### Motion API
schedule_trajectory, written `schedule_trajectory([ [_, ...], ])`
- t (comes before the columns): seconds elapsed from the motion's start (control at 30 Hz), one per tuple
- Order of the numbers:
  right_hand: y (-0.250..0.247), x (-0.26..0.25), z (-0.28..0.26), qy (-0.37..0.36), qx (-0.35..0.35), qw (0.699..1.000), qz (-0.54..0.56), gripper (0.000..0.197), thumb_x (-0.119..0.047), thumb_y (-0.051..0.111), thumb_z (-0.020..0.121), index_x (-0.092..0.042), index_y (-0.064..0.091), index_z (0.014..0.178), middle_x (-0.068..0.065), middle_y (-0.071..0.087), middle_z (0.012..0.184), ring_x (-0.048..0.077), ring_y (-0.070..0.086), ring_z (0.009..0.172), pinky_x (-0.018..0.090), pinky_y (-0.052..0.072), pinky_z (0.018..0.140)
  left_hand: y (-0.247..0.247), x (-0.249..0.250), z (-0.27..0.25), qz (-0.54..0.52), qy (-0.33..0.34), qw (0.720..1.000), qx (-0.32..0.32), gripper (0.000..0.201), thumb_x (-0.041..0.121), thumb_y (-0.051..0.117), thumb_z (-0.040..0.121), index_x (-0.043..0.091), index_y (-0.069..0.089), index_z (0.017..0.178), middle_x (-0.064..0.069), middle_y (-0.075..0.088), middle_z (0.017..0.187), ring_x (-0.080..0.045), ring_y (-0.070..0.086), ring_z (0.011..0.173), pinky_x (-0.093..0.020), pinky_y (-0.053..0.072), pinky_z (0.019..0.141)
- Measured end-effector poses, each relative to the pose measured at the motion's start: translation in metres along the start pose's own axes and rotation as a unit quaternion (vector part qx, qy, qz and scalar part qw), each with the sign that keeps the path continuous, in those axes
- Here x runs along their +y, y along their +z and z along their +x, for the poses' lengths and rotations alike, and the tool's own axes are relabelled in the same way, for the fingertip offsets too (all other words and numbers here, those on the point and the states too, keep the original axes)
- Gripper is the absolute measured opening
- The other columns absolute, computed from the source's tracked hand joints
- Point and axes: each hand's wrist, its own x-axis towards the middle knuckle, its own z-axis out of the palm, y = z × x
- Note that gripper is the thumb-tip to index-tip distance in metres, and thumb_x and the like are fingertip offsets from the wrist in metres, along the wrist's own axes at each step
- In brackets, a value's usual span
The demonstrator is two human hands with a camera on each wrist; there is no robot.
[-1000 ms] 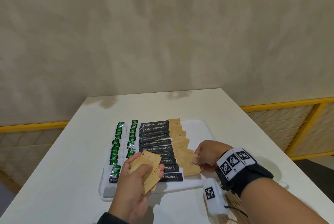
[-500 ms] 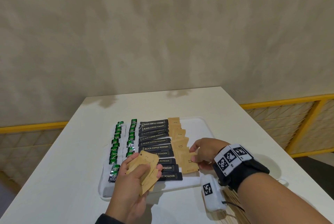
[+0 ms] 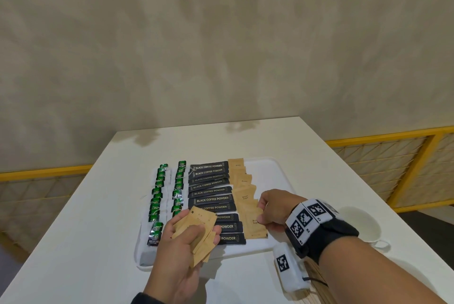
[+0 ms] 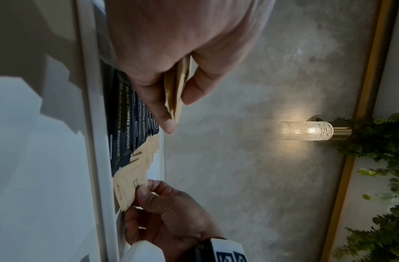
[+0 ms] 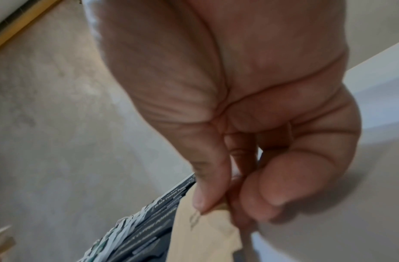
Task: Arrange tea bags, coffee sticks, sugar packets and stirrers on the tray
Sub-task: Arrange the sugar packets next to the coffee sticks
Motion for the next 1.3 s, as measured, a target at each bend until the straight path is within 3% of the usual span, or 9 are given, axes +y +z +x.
schedule_trajectory([
  [0.13,0.001,-0.001,0.0,0.009,0.007,1.0,0.01,0.023,-0.022,0.067,0.089,-0.018,0.053,0.106,0.001,0.063,0.116,0.019,0.061,0.105,0.032,0.051,0.094,0.001,-0.002,-0.001,-0.013,-0.01,1.0,0.005,0.049,-0.018,0.044,0.087,0.016,0.05,0.121,-0.038,0.059,0.108,-0.048,0.061,0.079,-0.045,0.058,0.056],
  [0.37,-0.004,-0.004,0.004,0.013,0.026,0.999,0.023,0.008,-0.018,0.063,0.088,-0.017,0.056,0.092,-0.002,0.058,0.079,0.014,0.059,0.067,0.022,0.052,0.062,-0.002,-0.003,0.0,-0.022,-0.014,1.0,0.011,0.048,-0.019,0.044,0.087,0.014,0.051,0.121,-0.039,0.056,0.112,-0.05,0.061,0.079,-0.046,0.058,0.055],
  [0.5,-0.011,-0.004,0.015,0.006,0.04,0.999,0.021,0.023,-0.014,0.049,0.095,-0.003,0.065,0.106,0.008,0.059,0.094,0.025,0.061,0.091,0.027,0.047,0.076,-0.003,-0.002,0.0,-0.022,-0.016,1.0,0.01,0.047,-0.019,0.045,0.087,0.015,0.052,0.118,-0.038,0.056,0.11,-0.05,0.061,0.078,-0.045,0.058,0.056],
  [0.6,-0.016,-0.005,0.031,0.031,0.043,0.976,0.212,0.01,-0.01,0.05,0.093,-0.011,0.056,0.101,0.01,0.056,0.097,0.025,0.06,0.092,0.033,0.054,0.086,-0.002,-0.002,0.001,-0.022,-0.017,1.0,0.008,0.046,-0.02,0.046,0.085,0.014,0.053,0.115,-0.038,0.056,0.109,-0.05,0.062,0.078,-0.046,0.058,0.059],
  [0.87,-0.013,-0.006,0.058,0.026,0.017,0.95,0.309,0.012,-0.01,0.051,0.092,-0.014,0.053,0.08,0.012,0.061,0.087,0.026,0.063,0.079,0.041,0.057,0.083,0.0,0.004,0.007,-0.026,0.0,1.0,0.005,0.051,-0.021,0.046,0.084,0.013,0.051,0.12,-0.04,0.057,0.109,-0.048,0.062,0.073,-0.045,0.056,0.058],
  [0.97,-0.017,-0.007,0.058,0.029,0.03,0.949,0.313,0.005,-0.01,0.049,0.093,-0.011,0.052,0.096,0.012,0.057,0.098,0.027,0.06,0.092,0.039,0.055,0.086,-0.001,0.006,0.006,-0.025,-0.003,1.0,0.004,0.049,-0.021,0.046,0.083,0.012,0.052,0.118,-0.04,0.057,0.109,-0.047,0.062,0.072,-0.046,0.057,0.058],
  [1.07,-0.02,-0.006,0.065,0.03,0.047,0.945,0.322,0.024,-0.01,0.046,0.095,-0.014,0.048,0.119,0.008,0.052,0.099,0.026,0.056,0.099,0.035,0.054,0.084,-0.002,0.006,0.005,-0.027,-0.004,1.0,0.006,0.05,-0.022,0.046,0.083,0.012,0.051,0.12,-0.039,0.056,0.105,-0.048,0.062,0.071,-0.049,0.056,0.056],
  [1.17,-0.019,-0.007,0.073,0.039,0.037,0.939,0.34,0.024,-0.014,0.049,0.094,-0.011,0.052,0.117,0.013,0.058,0.106,0.027,0.062,0.093,0.038,0.057,0.081,-0.002,0.007,0.006,-0.026,-0.006,1.0,0.013,0.052,-0.022,0.046,0.084,0.012,0.051,0.122,-0.038,0.055,0.107,-0.048,0.062,0.071,-0.051,0.056,0.055],
  [1.3,-0.02,-0.01,0.081,0.072,0.034,0.922,0.379,0.02,-0.01,0.044,0.095,-0.005,0.058,0.109,0.013,0.059,0.09,0.025,0.059,0.072,0.033,0.05,0.07,-0.004,0.009,0.007,-0.031,0.001,0.999,0.016,0.052,-0.022,0.045,0.083,0.012,0.051,0.121,-0.038,0.055,0.106,-0.048,0.061,0.071,-0.049,0.056,0.053],
])
